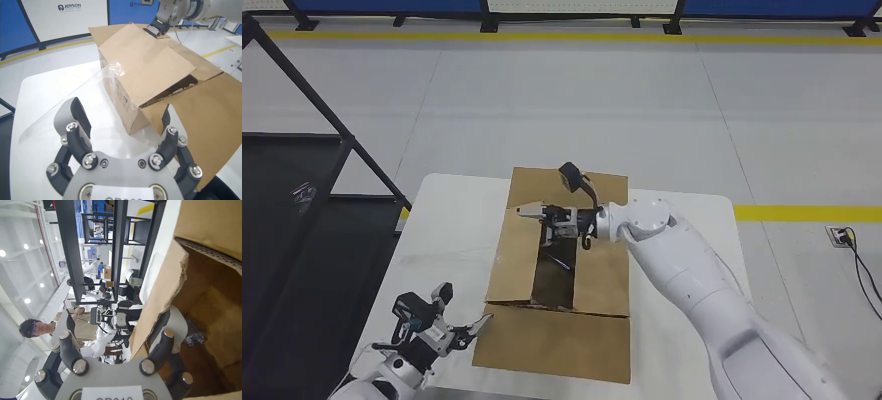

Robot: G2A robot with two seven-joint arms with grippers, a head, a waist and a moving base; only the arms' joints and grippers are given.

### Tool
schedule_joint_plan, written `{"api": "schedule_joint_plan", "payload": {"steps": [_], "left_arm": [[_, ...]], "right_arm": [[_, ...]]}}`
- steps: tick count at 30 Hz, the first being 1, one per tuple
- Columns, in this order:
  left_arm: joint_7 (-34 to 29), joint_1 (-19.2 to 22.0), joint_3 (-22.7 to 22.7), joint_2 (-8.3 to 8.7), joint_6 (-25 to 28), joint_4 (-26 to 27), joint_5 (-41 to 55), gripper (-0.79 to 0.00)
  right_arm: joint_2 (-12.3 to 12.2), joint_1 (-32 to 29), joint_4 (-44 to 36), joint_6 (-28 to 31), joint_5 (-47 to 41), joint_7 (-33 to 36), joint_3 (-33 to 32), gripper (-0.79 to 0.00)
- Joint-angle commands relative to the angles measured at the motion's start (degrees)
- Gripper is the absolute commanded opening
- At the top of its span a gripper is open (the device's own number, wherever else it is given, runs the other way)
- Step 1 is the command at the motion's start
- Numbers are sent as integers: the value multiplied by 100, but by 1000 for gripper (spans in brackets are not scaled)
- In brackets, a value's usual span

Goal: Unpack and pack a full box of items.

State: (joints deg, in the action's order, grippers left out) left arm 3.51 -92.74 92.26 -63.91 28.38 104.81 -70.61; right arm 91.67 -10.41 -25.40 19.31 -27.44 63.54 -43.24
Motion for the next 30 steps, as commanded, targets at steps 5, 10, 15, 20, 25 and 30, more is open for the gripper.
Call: {"api": "schedule_joint_plan", "payload": {"steps": [5,10,15,20,25,30], "left_arm": [[-50,49,-239,-33,-343,210,-108,0],[-238,202,-326,-68,-670,263,237,0],[-329,337,-362,-109,-1053,276,641,0],[-462,431,-67,-115,-1085,213,1418,0],[-296,376,363,-89,-1090,111,1437,0],[-164,245,624,-74,-1031,-108,1399,0]], "right_arm": [[166,61,-121,267,-48,-152,34,0],[339,36,-159,589,-99,-335,101,0],[477,56,-34,926,-226,-211,110,0],[552,109,152,1255,-223,-21,96,0],[509,165,394,1742,-70,-280,-24,0],[315,136,538,2306,-39,-605,-321,0]]}}
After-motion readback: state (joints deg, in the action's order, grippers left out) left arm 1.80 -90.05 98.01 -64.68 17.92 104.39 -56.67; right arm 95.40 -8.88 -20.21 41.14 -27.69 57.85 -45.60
